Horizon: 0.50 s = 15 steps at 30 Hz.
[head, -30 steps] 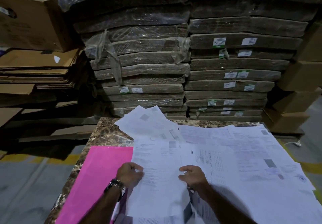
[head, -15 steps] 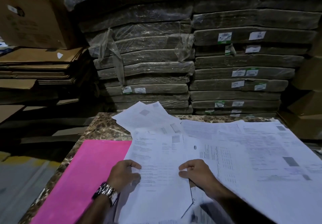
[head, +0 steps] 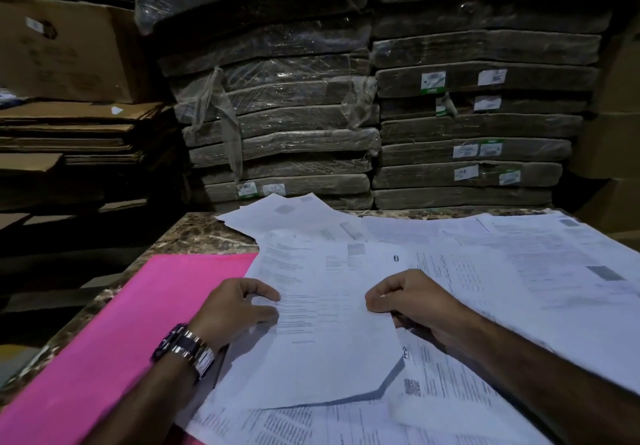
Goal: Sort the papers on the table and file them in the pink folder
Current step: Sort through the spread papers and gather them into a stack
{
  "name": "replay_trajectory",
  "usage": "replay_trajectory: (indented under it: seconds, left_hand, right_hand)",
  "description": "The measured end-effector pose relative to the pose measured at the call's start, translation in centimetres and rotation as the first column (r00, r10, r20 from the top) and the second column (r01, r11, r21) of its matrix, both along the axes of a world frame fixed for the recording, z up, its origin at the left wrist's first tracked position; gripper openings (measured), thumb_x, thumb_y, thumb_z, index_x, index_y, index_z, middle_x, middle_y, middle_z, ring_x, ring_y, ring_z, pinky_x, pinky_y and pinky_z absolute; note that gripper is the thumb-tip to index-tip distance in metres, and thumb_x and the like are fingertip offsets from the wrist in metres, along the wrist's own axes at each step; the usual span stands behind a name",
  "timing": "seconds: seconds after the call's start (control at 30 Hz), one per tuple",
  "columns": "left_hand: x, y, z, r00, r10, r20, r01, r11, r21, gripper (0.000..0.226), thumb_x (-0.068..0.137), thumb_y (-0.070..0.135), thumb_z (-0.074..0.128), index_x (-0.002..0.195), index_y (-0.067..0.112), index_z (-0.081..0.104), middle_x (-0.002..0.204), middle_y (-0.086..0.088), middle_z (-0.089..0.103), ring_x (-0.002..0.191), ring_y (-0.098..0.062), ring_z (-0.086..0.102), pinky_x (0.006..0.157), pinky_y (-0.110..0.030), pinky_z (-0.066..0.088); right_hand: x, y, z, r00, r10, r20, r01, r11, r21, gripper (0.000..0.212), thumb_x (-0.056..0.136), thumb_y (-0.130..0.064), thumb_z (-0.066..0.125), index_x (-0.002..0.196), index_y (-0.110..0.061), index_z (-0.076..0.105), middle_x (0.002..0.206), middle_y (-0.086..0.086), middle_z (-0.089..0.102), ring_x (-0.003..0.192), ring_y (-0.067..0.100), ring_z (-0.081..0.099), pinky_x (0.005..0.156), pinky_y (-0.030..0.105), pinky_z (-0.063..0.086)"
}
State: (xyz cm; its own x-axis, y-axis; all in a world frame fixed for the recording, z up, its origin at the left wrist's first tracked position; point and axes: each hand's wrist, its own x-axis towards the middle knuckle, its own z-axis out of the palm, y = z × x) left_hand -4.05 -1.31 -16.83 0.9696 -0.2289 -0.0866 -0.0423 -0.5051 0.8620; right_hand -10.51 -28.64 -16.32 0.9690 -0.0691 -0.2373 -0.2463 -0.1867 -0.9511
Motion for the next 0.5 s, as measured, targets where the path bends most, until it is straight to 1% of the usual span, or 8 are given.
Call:
replay_trajectory:
  seconds: [0.1,0.13,0.17,0.23,0.27,0.33,0.43,0.5]
  left_hand:
    - [-0.3,-0.1,-0.1,1.000,0.012,0.026,-0.012,1.000,0.003,0.017,0.074,0.002,0.077,0.088,0.010,0.072,0.050,0.003,0.065,0.034,-0.003,0.047,0.037,-0.011,0.036]
    - [-0.4,-0.1,-0.2,0.999,0.019,0.032,-0.020,1.000,0.012,0.017,0.073,0.003,0.077,0.087,0.011,0.072,0.053,0.002,0.067,0.035,-0.004,0.049,0.038,-0.014,0.040]
    - [-0.5,0.0,-0.1,0.999,0.027,0.039,-0.027,1.000,0.016,0.017,0.071,0.006,0.079,0.085,0.013,0.073,0.059,-0.002,0.071,0.041,-0.009,0.055,0.043,-0.021,0.048]
    - [-0.7,0.2,-0.1,0.998,0.041,0.049,-0.042,0.999,0.021,0.018,0.067,0.010,0.080,0.082,0.016,0.074,0.072,-0.012,0.075,0.061,-0.021,0.066,0.066,-0.037,0.057]
    - [-0.8,0.2,0.0,0.998,0.042,0.056,-0.043,0.999,0.030,0.017,0.066,0.010,0.080,0.081,0.016,0.074,0.074,-0.016,0.075,0.066,-0.026,0.067,0.070,-0.037,0.057]
    - [-1.0,0.2,0.0,0.997,0.047,0.068,-0.049,0.998,0.033,0.016,0.068,0.008,0.080,0.081,0.014,0.073,0.073,-0.013,0.075,0.067,-0.028,0.067,0.069,-0.033,0.056]
    - [-1.5,-0.1,0.3,0.994,0.072,0.082,-0.074,0.997,0.029,0.014,0.069,0.007,0.080,0.081,0.011,0.074,0.068,-0.001,0.073,0.058,-0.019,0.062,0.058,-0.025,0.052]
    - [-1.9,-0.1,0.6,0.993,0.076,0.090,-0.080,0.996,0.035,0.013,0.071,0.007,0.080,0.082,0.009,0.074,0.069,-0.001,0.071,0.056,-0.016,0.060,0.055,-0.020,0.048]
  right_hand:
    - [-0.2,0.4,-0.5,0.997,-0.036,0.063,0.042,0.995,-0.085,0.007,0.080,0.000,0.073,0.085,0.004,0.074,0.046,0.002,0.052,0.034,0.009,0.040,0.041,0.019,0.029]
    - [-0.2,0.5,-0.7,0.996,-0.048,0.080,0.055,0.994,-0.097,0.006,0.079,0.000,0.073,0.083,0.004,0.074,0.045,0.001,0.052,0.033,0.008,0.039,0.041,0.020,0.028]
    - [-0.2,0.6,-0.8,0.994,-0.056,0.093,0.065,0.992,-0.106,0.005,0.079,0.000,0.073,0.082,0.003,0.074,0.044,-0.001,0.053,0.033,0.008,0.039,0.040,0.019,0.029]
    - [-0.4,0.9,-0.7,0.991,-0.065,0.114,0.080,0.988,-0.131,0.002,0.079,-0.001,0.073,0.079,0.001,0.075,0.044,-0.006,0.057,0.033,0.006,0.042,0.040,0.018,0.033]
    - [-0.6,1.0,-0.8,0.990,-0.071,0.122,0.087,0.987,-0.136,0.002,0.078,-0.001,0.073,0.077,-0.001,0.075,0.046,-0.006,0.060,0.036,0.007,0.044,0.041,0.019,0.034]
    - [-0.8,1.2,-0.8,0.987,-0.081,0.136,0.100,0.985,-0.144,0.004,0.077,-0.003,0.074,0.074,-0.005,0.076,0.054,-0.001,0.065,0.043,0.011,0.048,0.044,0.022,0.036]
    - [-1.2,1.3,-0.8,0.986,-0.078,0.147,0.103,0.980,-0.170,0.003,0.077,-0.005,0.075,0.076,-0.007,0.076,0.055,-0.002,0.065,0.044,0.011,0.050,0.042,0.021,0.038]
    - [-1.4,1.3,-0.6,0.984,-0.076,0.161,0.103,0.980,-0.168,0.001,0.078,-0.005,0.075,0.078,-0.006,0.076,0.053,-0.003,0.065,0.040,0.010,0.049,0.039,0.020,0.036]
